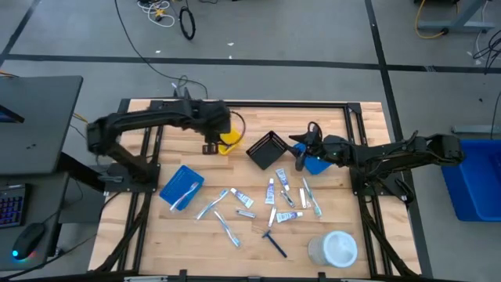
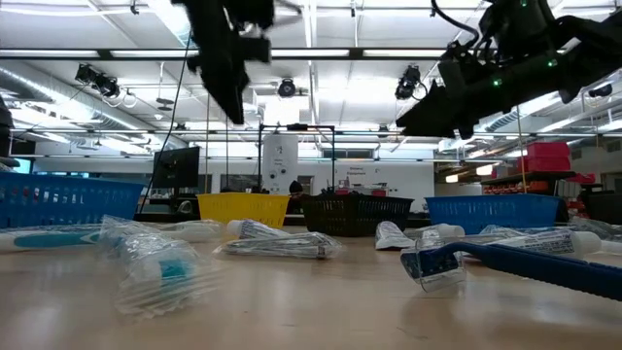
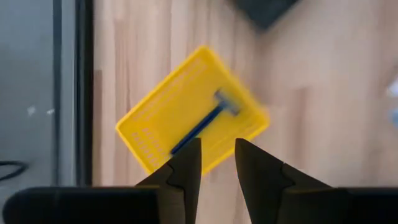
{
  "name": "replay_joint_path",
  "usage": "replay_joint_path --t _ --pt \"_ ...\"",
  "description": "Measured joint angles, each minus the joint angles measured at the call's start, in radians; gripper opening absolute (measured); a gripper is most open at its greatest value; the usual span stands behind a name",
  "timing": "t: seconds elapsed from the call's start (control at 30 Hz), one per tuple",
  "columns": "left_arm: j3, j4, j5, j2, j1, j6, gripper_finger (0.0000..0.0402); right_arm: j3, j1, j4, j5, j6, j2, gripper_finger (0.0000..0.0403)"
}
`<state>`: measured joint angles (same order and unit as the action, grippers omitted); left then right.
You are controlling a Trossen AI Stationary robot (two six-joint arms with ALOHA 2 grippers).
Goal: Pick & Place Travel size toiletries
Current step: Put the white toothpaste into the black bin
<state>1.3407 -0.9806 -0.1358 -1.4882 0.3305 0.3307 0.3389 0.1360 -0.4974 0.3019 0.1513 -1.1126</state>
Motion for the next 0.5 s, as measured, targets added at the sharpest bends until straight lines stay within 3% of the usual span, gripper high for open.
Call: replay_joint_path --t 0.17,0.5 --pt "-0.002 0.000 0.082 0.164 -0.013 -0.089 0.0095 0.000 0.000 0.008 -0.068 0.035 0.000 0.0208" --pt "-0.002 0.004 0.078 0.365 -0.113 -0.164 0.0070 0.000 -0.011 0.008 -0.157 0.092 0.000 0.0182"
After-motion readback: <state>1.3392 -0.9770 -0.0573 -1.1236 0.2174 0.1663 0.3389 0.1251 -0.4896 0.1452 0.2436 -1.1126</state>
